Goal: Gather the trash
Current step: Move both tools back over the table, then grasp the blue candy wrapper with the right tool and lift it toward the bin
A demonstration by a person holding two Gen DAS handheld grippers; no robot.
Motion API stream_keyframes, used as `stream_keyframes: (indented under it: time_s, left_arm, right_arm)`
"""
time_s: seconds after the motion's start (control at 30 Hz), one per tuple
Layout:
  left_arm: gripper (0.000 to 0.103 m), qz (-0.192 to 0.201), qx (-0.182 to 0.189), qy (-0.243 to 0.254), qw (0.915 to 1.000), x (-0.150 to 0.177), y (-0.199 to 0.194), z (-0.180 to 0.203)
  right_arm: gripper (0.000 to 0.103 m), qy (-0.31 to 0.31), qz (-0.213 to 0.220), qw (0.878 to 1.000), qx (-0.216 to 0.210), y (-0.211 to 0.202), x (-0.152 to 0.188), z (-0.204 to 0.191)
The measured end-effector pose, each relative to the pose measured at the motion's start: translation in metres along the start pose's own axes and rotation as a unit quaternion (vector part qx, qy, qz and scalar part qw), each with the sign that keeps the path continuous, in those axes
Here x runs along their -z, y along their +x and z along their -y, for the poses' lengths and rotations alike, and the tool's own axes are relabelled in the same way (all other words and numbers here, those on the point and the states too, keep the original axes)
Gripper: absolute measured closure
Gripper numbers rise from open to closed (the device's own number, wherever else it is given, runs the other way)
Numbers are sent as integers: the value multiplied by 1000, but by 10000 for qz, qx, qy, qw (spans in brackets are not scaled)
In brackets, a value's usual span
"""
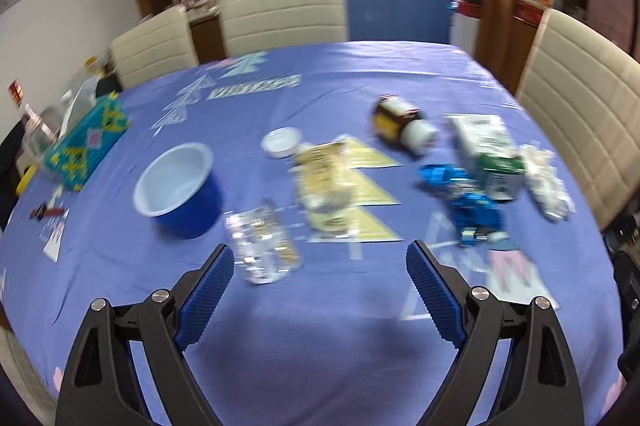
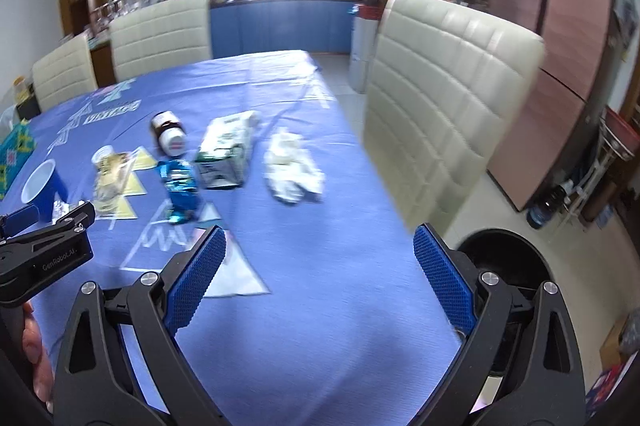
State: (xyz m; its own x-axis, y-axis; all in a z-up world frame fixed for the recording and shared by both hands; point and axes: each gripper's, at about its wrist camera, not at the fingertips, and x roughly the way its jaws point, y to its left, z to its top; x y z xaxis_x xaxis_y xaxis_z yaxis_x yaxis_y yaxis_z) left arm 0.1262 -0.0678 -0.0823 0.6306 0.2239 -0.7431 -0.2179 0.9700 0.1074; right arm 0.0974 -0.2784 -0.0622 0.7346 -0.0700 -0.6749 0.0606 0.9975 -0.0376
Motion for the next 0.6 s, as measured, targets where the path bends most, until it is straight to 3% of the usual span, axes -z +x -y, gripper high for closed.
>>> stream_keyframes:
  time_s: [0.13,0.2,0.47,0.57,0.6]
  left_arm:
    - [17,-325,-113,-159,9993,2,24,-30]
    - [17,-497,-64,-211,9985,3,36,-41]
    - [17,-783,69,-254,9966,0,66,-59]
    - [18,-820,195,-280,9960,0,71,-59]
    - [20,-831,226,-279,9959,0,73,-59]
  right_arm:
    - [10,-242,-134,9991,-320,18,-8,-42]
    - [15,-355,-252,9981,-436,29,-12,-62]
    - [22,-665,-702,9944,-417,74,-24,-104]
    - [29,-726,-900,9925,-388,90,-27,-112]
    - [36,-740,-957,9920,-372,94,-27,-113]
